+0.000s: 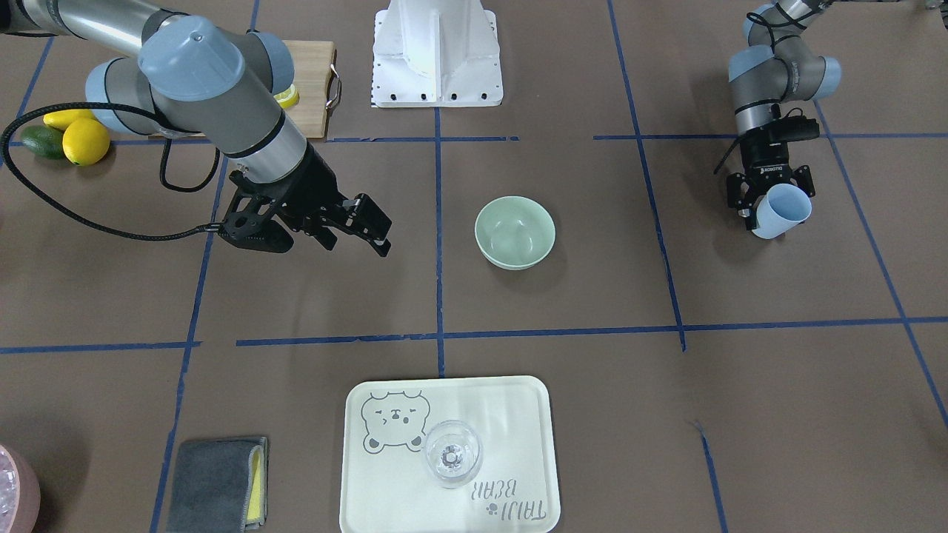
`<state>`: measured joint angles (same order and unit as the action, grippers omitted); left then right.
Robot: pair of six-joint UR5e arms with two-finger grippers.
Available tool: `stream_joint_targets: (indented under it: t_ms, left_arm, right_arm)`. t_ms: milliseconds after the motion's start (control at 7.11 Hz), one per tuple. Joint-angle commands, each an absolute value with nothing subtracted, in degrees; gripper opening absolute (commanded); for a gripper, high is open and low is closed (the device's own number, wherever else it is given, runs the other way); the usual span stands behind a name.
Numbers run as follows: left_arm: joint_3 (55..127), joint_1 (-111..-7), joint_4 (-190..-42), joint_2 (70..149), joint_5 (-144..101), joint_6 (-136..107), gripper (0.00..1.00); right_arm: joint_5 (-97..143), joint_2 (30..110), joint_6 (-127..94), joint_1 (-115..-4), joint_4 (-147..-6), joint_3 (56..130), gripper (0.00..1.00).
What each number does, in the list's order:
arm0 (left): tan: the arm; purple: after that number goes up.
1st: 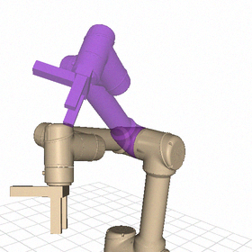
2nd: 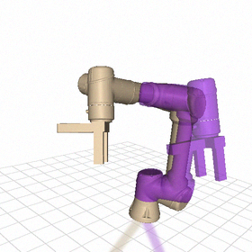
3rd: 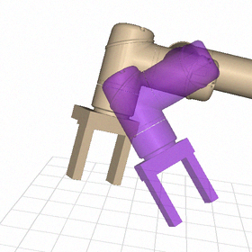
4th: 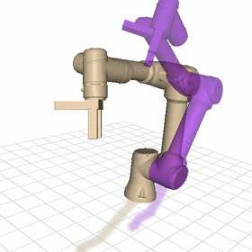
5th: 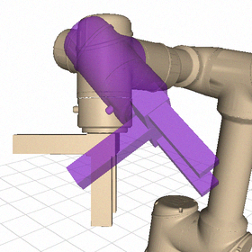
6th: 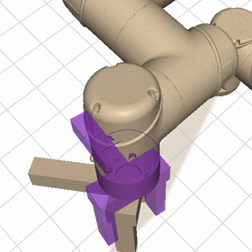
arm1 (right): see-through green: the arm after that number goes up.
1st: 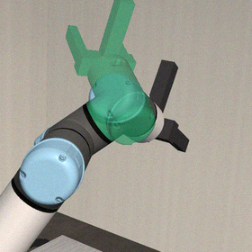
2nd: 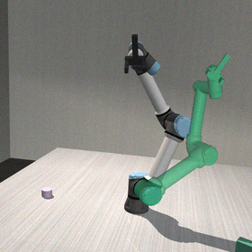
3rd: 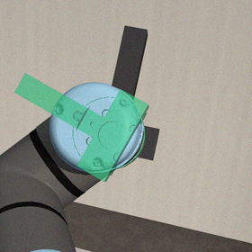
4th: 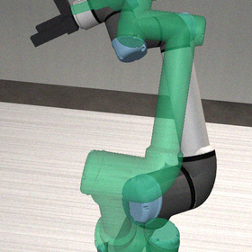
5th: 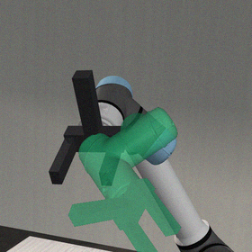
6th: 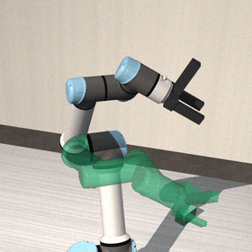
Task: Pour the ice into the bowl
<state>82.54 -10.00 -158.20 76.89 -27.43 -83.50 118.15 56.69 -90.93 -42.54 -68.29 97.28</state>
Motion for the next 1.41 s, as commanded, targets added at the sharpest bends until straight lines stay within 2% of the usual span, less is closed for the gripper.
stream_joint_targets:
  t_ms: [0,281,422,562,703,1124,1265]
  left_arm:
    - [82.4,-10.3,-158.2,77.1,-27.7,-83.4,0.64]
    - [82.5,-12.2,-161.2,77.3,-28.6,-77.1,0.18]
    - [82.5,-14.5,-168.3,78.1,-30.8,-70.6,0.0]
    - [82.9,-17.5,-176.1,82.1,-34.5,-55.4,0.0]
    - [83.1,-18.9,-179.5,89.4,-34.6,-43.0,0.0]
    - [89.1,-18.4,-176.9,94.0,-34.6,-29.9,0.0]
    - [92.9,-18.2,-170.3,95.5,-34.6,-29.7,0.0]
  right_arm:
    - [118.1,56.7,-90.5,-42.5,-68.3,97.2,1.0]
    - [118.1,56.7,-90.5,-42.5,-68.3,97.2,1.0]
    - [118.0,56.7,-90.6,-42.5,-68.3,97.2,1.0]
    - [118.1,56.7,-90.5,-42.5,-68.3,97.2,1.0]
    - [118.1,56.7,-90.4,-42.8,-68.3,97.1,1.0]
    - [119.2,58.2,-86.3,-45.7,-68.2,97.3,1.0]
    - [119.2,58.8,-85.8,-46.0,-68.1,97.3,1.0]
